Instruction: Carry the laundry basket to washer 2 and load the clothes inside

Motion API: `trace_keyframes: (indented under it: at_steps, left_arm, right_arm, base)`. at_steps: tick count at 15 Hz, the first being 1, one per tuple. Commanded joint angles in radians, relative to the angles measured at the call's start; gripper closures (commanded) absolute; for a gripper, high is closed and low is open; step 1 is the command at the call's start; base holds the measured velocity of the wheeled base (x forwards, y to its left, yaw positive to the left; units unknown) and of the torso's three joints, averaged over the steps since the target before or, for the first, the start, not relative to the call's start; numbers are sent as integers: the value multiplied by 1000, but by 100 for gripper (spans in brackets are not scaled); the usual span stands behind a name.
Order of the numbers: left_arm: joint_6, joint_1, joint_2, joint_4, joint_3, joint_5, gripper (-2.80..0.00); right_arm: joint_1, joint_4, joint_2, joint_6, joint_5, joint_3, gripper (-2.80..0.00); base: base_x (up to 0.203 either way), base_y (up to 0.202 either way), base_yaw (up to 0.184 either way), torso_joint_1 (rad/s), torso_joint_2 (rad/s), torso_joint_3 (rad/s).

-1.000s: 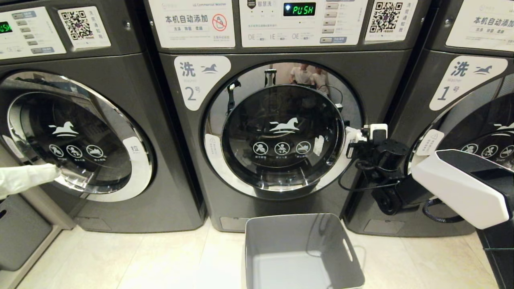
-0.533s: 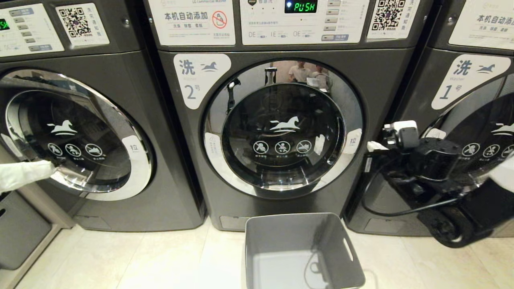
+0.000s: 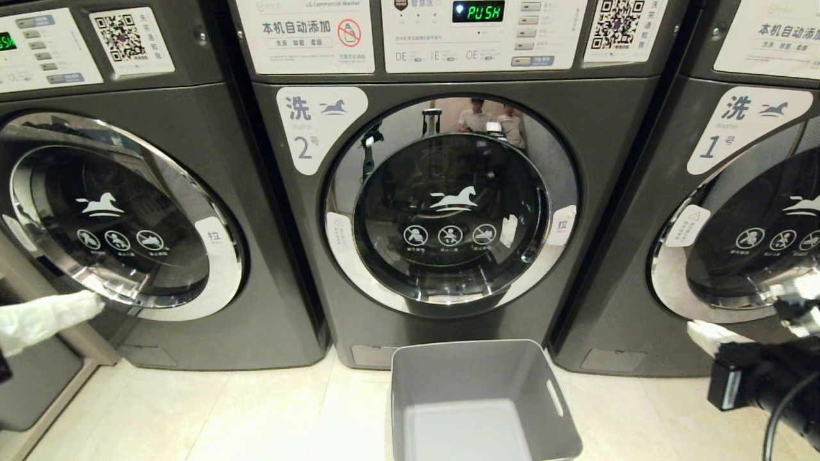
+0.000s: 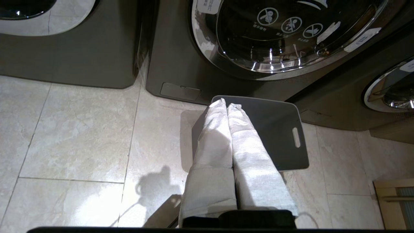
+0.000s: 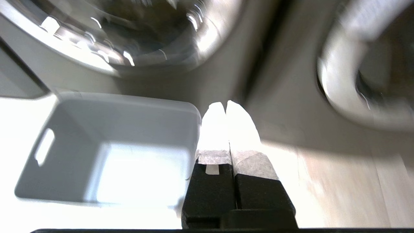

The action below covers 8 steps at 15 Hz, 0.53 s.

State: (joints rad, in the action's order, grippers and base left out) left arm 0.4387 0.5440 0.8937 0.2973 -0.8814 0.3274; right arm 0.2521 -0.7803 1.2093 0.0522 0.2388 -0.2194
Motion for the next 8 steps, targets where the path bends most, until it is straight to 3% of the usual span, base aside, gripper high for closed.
trace_keyframes:
  at_steps: [1, 2, 3, 5, 8]
  left_arm:
    - [-1, -6, -42, -100, 111, 5, 0]
    - [-25, -33, -71, -138, 158, 4, 0]
    - [-87, -71, -105, -162, 202, 4, 0]
    - [-196, -139, -180, -196, 273, 5, 0]
    - [-235, -259, -235, -205, 294, 8, 0]
  right_arm:
    - [-125, 28, -142, -11, -2, 42, 0]
    - [-187, 35, -180, -13, -10, 44, 0]
    - [-222, 39, -228, -12, -20, 50, 0]
    - [-242, 43, -330, 8, -61, 99, 0]
    - [-252, 42, -503, 86, -140, 233, 0]
  base:
    - [0, 0, 0, 0, 0, 0]
    - [0, 0, 0, 0, 0, 0]
    - [0, 0, 0, 0, 0, 0]
    - [0, 0, 0, 0, 0, 0]
    - [0, 0, 0, 0, 0, 0]
